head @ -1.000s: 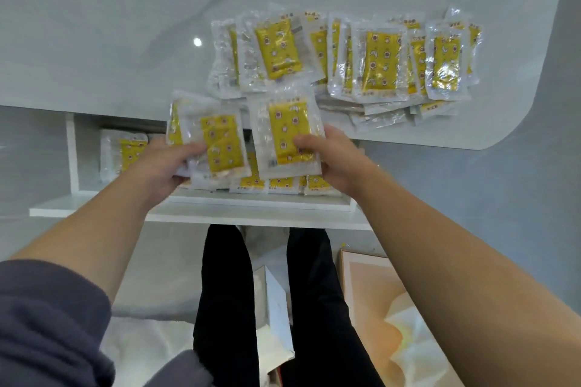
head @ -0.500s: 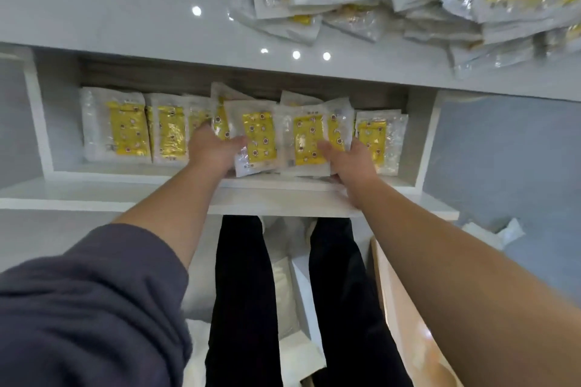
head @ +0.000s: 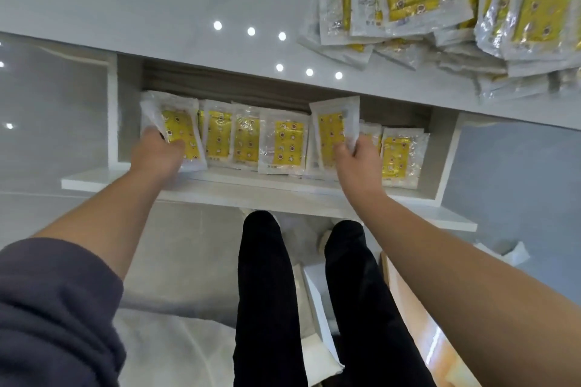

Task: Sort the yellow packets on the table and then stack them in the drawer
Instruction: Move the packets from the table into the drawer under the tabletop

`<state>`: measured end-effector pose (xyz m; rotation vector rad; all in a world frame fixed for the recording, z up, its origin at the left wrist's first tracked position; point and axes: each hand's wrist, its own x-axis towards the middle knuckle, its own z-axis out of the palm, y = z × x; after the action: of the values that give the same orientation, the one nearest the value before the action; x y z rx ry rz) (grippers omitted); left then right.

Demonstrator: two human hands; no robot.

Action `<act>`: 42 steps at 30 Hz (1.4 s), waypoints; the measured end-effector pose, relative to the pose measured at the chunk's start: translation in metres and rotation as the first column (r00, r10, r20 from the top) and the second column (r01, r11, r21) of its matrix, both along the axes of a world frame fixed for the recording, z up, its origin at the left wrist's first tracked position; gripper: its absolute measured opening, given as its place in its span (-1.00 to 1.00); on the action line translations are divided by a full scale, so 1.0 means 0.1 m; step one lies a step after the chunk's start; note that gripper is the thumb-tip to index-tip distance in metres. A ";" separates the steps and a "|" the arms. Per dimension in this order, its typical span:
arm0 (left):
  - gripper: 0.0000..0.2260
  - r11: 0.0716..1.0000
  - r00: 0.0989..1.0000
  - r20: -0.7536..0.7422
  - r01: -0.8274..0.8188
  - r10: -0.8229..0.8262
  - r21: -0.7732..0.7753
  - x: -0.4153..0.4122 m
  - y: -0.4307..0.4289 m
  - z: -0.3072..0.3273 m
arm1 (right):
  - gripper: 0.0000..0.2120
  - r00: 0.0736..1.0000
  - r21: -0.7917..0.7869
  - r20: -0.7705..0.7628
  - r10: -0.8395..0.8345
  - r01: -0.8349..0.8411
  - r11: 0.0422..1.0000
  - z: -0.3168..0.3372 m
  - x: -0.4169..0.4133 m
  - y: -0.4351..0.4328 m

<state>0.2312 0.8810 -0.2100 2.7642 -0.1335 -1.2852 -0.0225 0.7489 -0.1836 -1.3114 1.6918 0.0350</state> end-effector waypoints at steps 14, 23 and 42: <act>-0.60 0.794 0.869 0.068 0.413 -0.491 0.446 0.46 -0.07 -0.25 | -0.86 0.873 0.224 -0.103 0.477 -0.447 0.866 -0.63 1.53 0.62; -0.36 0.420 0.417 0.052 0.904 -0.907 0.077 0.29 -0.34 -0.36 | -0.73 0.597 0.219 -0.267 0.756 -0.727 0.651 -0.56 1.14 0.41; -0.64 0.855 0.995 -0.079 0.012 -0.062 -0.519 -0.93 -2.22 1.12 | -0.95 0.987 -0.337 0.036 0.158 -0.137 0.932 0.99 0.15 -1.00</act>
<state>0.1386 0.6587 -0.0981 2.2458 -0.4572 -1.1683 -0.0074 0.6490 -0.0851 -1.6727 1.5880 -0.2128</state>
